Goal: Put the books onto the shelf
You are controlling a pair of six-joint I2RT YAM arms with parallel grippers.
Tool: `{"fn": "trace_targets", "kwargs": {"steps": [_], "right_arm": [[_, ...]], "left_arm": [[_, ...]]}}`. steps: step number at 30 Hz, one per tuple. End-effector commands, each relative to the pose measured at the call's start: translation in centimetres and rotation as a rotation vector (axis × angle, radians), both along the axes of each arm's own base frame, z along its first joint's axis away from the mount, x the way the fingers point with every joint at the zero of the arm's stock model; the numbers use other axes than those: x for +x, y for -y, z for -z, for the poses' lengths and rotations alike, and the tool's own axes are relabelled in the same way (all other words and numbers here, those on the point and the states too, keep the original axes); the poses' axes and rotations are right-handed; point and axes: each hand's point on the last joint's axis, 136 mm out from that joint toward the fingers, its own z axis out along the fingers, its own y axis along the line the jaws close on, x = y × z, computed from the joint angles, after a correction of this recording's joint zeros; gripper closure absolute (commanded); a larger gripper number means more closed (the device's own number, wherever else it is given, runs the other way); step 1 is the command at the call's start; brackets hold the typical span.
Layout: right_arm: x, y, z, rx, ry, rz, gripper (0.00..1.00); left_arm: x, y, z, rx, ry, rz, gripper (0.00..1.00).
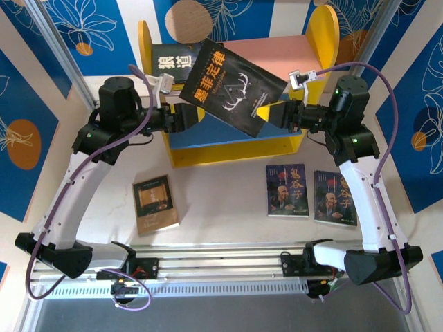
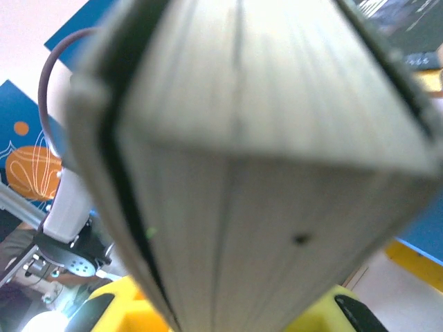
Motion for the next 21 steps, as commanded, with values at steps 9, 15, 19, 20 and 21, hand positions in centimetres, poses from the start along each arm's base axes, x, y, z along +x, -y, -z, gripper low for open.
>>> {"fn": "trace_targets", "kwargs": {"steps": [9, 15, 19, 20, 21], "right_arm": [[-3.1, -0.7, 0.4, -0.037, 0.073, -0.141, 0.99], [-3.4, -0.8, 1.1, -0.057, 0.063, -0.163, 0.99], [-3.6, -0.9, 1.4, -0.065, 0.056, -0.175, 0.99], [-3.6, -1.0, 1.5, -0.066, 0.056, -0.178, 0.99], [-3.6, -1.0, 1.5, -0.067, 0.053, -0.182, 0.99]], "left_arm": [[-1.8, 0.0, -1.5, -0.002, 0.032, 0.081, 0.23], [-2.5, -0.1, -2.4, -0.007, 0.053, 0.104, 0.25], [-2.9, 0.0, -2.6, -0.01, 0.06, 0.12, 0.29], [-2.9, 0.0, -2.6, -0.011, 0.061, 0.123, 0.31], [-3.0, 0.0, -2.6, -0.011, 0.062, 0.126, 0.33]]}}
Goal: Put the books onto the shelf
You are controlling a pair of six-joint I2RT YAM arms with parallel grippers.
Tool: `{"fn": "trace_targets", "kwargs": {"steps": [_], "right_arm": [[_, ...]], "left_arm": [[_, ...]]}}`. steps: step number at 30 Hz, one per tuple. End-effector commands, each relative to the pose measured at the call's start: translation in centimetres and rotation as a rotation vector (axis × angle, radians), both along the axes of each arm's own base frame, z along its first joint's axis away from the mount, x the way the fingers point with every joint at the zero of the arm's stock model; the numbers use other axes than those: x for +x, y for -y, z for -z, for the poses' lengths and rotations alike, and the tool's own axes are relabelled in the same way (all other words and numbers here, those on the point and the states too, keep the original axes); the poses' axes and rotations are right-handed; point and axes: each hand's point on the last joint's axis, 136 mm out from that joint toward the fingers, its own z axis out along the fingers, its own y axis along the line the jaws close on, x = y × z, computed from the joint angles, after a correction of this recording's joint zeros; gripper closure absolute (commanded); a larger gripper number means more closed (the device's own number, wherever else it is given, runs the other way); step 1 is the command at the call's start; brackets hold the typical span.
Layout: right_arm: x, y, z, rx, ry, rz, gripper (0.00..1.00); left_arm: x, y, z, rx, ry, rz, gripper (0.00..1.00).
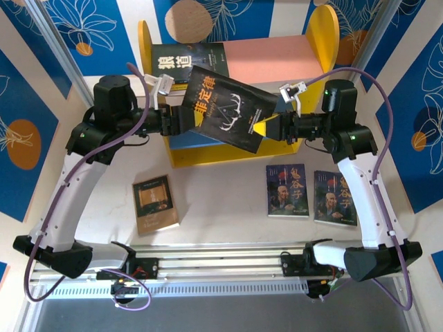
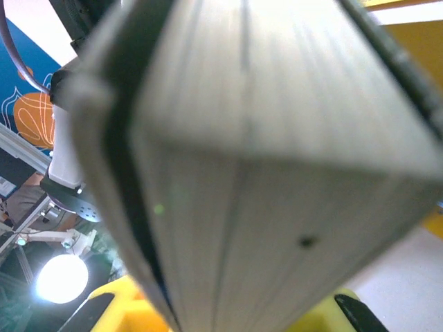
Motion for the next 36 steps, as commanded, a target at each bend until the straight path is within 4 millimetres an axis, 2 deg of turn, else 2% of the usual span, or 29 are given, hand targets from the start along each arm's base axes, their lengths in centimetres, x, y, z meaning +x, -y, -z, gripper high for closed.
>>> {"fn": "trace_targets", "kwargs": {"steps": [1, 10, 14, 20, 23, 28, 36], "right_arm": [[-1.4, -0.3, -1.4, 0.016, 0.067, -0.064, 0.99], [-1.5, -1.2, -1.4, -0.005, 0.059, -0.093, 0.98], [-1.1, -1.4, -1.4, -0.01, 0.051, -0.076, 0.95], [-0.8, -1.9, -1.2, -0.016, 0.037, -0.062, 0.83], [-0.5, -2.0, -1.0, -0.022, 0.033, -0.032, 0.78], [0.4, -1.8, -1.1, -0.014, 0.024, 0.053, 0.63], [1.4, -1.6, -0.9, 0.029, -0.015, 0.161, 0.47]], "left_arm": [[-0.9, -0.1, -1.4, -0.016, 0.047, 0.041, 0.35], [-1.6, -0.2, -1.8, -0.015, 0.066, 0.055, 0.55], [-1.9, -0.4, -1.9, -0.017, 0.075, 0.055, 0.7], [-2.3, -0.6, -2.3, -0.043, 0.102, 0.053, 0.98], [-2.6, -0.8, -2.7, -0.064, 0.118, 0.037, 1.0], [-2.8, -1.4, -3.5, -0.122, 0.151, -0.012, 1.0], [-3.3, -2.9, -5.7, -0.205, 0.217, -0.103, 1.0]]}}
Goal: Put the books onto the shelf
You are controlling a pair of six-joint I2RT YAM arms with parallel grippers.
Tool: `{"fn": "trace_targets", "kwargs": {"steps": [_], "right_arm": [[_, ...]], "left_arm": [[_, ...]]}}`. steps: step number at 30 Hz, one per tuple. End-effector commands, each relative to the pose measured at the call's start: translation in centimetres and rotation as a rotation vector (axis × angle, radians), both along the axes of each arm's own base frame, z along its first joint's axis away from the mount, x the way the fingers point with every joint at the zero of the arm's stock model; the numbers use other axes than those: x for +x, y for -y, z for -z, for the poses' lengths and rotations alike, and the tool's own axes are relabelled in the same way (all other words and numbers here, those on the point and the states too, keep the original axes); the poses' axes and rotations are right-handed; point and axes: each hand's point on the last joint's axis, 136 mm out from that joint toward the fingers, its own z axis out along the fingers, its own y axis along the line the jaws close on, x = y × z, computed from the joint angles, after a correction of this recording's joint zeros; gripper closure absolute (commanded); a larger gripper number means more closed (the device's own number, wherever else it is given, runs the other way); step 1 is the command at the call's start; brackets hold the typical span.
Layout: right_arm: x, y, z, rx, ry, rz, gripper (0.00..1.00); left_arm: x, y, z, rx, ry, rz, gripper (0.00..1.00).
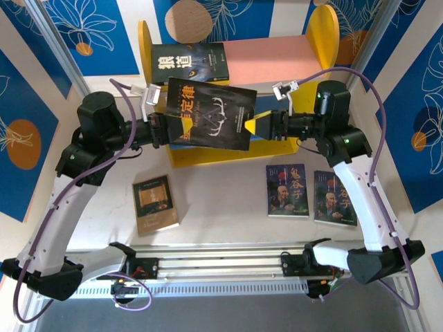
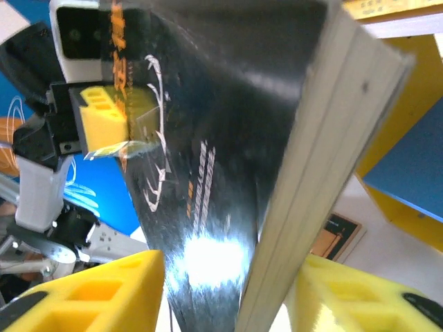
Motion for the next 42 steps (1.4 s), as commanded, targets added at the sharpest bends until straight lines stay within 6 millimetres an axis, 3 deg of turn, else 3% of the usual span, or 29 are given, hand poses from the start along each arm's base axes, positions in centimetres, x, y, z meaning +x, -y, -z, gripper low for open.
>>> {"fn": "trace_targets", "kwargs": {"steps": [1, 7, 18, 20, 32, 35, 39, 42], "right_arm": [[0.0, -0.1, -1.1, 0.049, 0.015, 0.046, 0.45], [-0.3, -1.1, -1.3, 0.073, 0.012, 0.043, 0.32], [-1.0, -3.0, -2.0, 0.076, 0.033, 0.016, 0.33], [-0.9, -3.1, -2.2, 0.079, 0.04, 0.019, 0.37], [-1.0, -3.2, -5.0, 0.084, 0.106, 0.015, 0.93], [-1.4, -3.1, -6.3, 0.074, 0.141, 0.003, 0.97], [-1.7, -2.8, -7.6, 0.063, 0.175, -0.005, 1.0], [-1.4, -2.2, -8.5, 0.057, 0.192, 0.008, 1.0]], "left_arm": [[-0.4, -1.4, -4.3, -0.113, 0.144, -0.078, 1.0], [0.0, -1.5, -4.8, -0.151, 0.159, -0.1, 1.0], [0.2, -1.7, -5.4, -0.192, 0.169, -0.113, 1.0], [0.2, -1.8, -5.5, -0.198, 0.172, -0.117, 1.0], [0.6, -1.6, -5.1, -0.191, 0.155, -0.121, 1.0], [0.6, -1.8, -5.0, -0.176, 0.152, -0.128, 0.86], [0.2, -2.6, -5.1, -0.146, 0.158, -0.169, 0.54], [-0.6, -3.9, -4.7, -0.069, 0.159, -0.215, 0.45]]}}
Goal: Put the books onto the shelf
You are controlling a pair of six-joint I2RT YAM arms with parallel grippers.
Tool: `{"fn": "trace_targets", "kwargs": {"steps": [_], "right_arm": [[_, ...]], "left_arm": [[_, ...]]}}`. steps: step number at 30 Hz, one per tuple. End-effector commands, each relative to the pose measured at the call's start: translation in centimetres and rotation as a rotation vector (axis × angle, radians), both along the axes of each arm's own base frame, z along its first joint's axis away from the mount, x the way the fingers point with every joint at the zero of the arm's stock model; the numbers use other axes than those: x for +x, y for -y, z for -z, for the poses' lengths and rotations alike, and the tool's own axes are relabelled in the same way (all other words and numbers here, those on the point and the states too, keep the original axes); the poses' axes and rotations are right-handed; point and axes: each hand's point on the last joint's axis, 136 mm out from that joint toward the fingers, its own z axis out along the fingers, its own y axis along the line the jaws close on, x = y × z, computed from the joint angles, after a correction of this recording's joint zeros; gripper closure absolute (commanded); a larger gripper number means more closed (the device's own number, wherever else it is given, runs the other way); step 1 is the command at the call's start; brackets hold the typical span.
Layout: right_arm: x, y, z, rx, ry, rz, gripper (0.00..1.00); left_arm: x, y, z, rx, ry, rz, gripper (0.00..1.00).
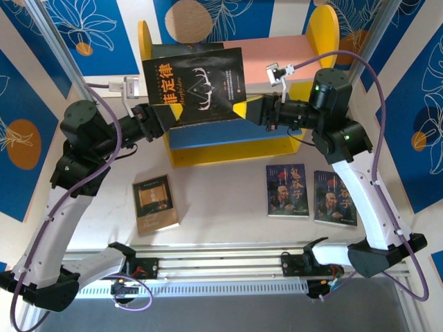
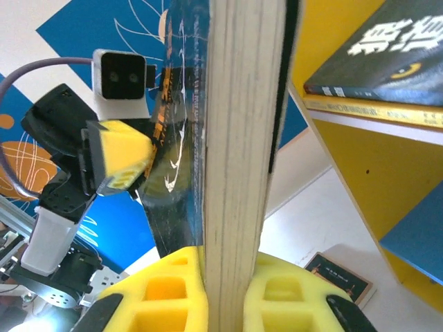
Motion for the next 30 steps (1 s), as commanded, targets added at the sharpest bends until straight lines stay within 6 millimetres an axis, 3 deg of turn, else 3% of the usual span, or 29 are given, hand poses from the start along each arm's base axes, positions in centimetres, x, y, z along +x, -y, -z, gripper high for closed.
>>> {"fn": "trace_targets", "kwargs": {"steps": [1, 7, 13, 30], "right_arm": [[-0.7, 0.6, -2.2, 0.006, 0.075, -0.016, 1.0], [2.0, 1.8, -3.3, -0.01, 0.071, 0.026, 1.0], [5.6, 2.0, -3.9, -0.013, 0.04, 0.041, 1.0], [13.2, -0.6, -2.3, -0.016, -0.06, 0.025, 1.0]], "left_arm": [[-1.9, -2.4, -1.3, 0.076, 0.059, -0.084, 0.43], [-4.1, -5.8, -1.2, 0.149, 0.078, -0.231, 0.37], [-5.1, -7.5, -0.1, 0.224, 0.075, -0.295, 0.35], [-5.6, -8.3, 1.2, 0.269, 0.044, -0.321, 0.35]]}}
